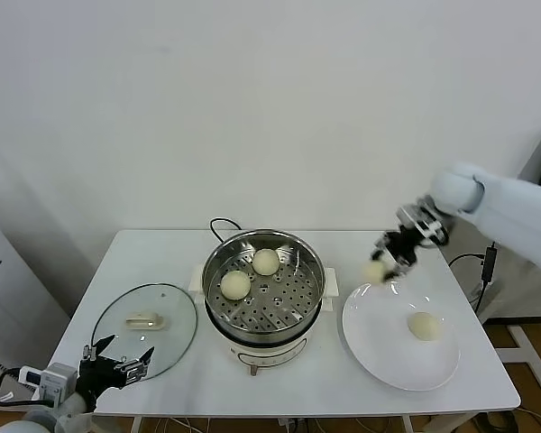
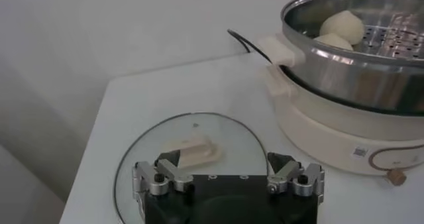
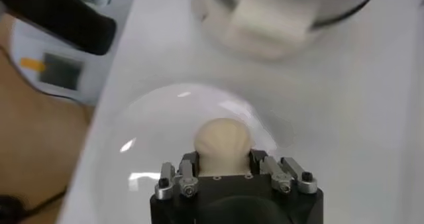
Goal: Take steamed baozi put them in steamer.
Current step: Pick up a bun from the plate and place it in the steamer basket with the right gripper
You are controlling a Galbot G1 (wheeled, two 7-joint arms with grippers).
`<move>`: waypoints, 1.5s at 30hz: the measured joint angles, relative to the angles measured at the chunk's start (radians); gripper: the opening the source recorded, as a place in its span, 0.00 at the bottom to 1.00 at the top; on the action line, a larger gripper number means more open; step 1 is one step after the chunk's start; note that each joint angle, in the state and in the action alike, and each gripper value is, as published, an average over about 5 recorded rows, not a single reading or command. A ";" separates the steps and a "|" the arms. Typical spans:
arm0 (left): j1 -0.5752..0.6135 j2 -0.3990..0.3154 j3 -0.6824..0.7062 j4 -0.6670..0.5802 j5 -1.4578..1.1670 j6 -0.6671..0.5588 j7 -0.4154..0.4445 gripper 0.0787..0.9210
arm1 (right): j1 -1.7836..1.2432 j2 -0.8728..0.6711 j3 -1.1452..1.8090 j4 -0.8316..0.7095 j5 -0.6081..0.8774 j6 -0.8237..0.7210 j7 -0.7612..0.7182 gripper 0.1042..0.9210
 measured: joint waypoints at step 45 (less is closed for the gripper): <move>0.003 0.016 -0.008 0.008 -0.008 -0.005 -0.001 0.88 | -0.161 0.386 0.159 0.161 -0.429 0.680 0.028 0.46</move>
